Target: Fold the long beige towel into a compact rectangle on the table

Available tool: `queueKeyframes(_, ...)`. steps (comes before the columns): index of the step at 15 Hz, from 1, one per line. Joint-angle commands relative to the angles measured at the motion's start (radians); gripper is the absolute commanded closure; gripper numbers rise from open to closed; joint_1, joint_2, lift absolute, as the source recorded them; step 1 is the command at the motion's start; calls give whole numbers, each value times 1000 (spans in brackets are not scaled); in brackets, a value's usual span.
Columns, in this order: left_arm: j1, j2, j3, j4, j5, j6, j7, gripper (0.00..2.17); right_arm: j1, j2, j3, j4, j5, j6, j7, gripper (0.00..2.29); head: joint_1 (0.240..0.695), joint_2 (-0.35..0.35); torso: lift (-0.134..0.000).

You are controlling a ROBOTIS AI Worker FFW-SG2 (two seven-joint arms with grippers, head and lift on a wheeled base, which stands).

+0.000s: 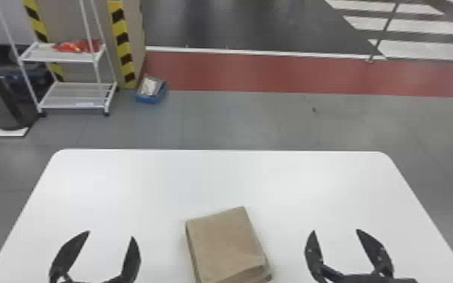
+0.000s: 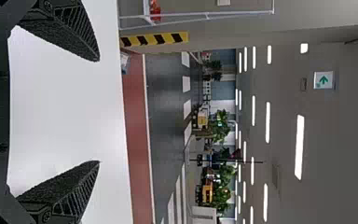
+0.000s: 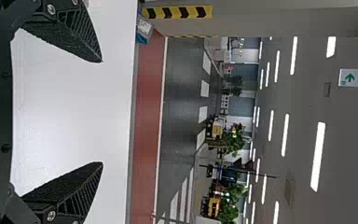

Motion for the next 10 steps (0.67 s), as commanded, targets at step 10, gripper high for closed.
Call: queueKeyframes(10, -88, 3, 0, 68, 30, 3, 0, 90, -87, 1, 28, 56, 23, 60, -11, 110, 695, -40, 0)
